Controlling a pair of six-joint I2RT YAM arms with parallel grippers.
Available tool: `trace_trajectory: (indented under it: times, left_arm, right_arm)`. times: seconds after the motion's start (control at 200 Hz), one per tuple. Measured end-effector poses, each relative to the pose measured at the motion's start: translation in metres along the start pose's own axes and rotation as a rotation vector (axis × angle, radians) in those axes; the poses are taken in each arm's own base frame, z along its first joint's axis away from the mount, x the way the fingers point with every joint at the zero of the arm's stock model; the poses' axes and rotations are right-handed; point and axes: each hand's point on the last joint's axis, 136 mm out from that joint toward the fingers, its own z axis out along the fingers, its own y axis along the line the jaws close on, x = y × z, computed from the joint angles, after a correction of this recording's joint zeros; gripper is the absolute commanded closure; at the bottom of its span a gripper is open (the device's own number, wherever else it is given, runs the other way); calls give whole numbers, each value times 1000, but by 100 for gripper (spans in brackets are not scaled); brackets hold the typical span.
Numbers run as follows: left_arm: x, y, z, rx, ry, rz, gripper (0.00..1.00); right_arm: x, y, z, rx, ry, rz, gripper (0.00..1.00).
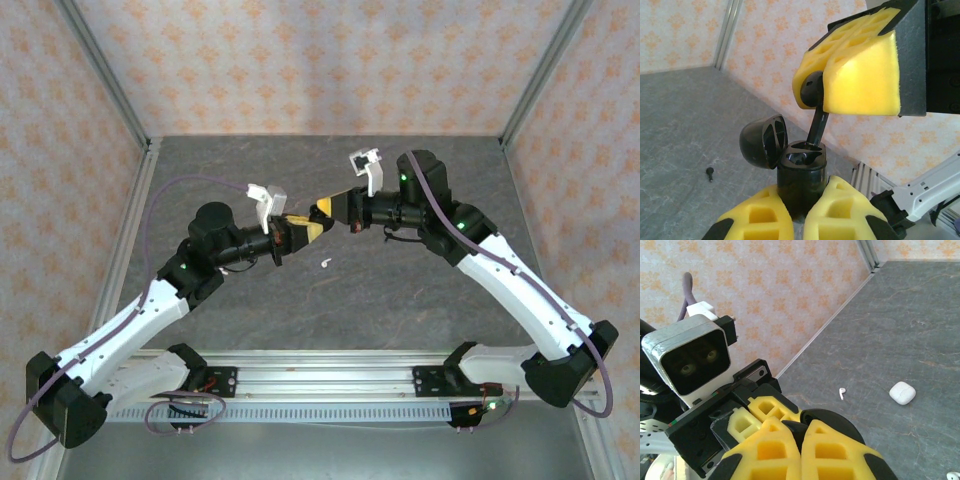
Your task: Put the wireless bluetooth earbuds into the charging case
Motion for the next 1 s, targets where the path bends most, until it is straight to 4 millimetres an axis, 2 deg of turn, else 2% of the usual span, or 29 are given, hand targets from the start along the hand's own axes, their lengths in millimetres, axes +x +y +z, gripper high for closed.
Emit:
trace_trajectory:
  times: [0.47,1.001]
  left_arm:
    - [1,-8,-4,27,11,-6,100]
    - [-5,-17,-7,56,11,1,100]
  right_arm:
    - [13,6,-1,-41,59,-59,96]
    - [14,18,-4,-105,73,-102,93]
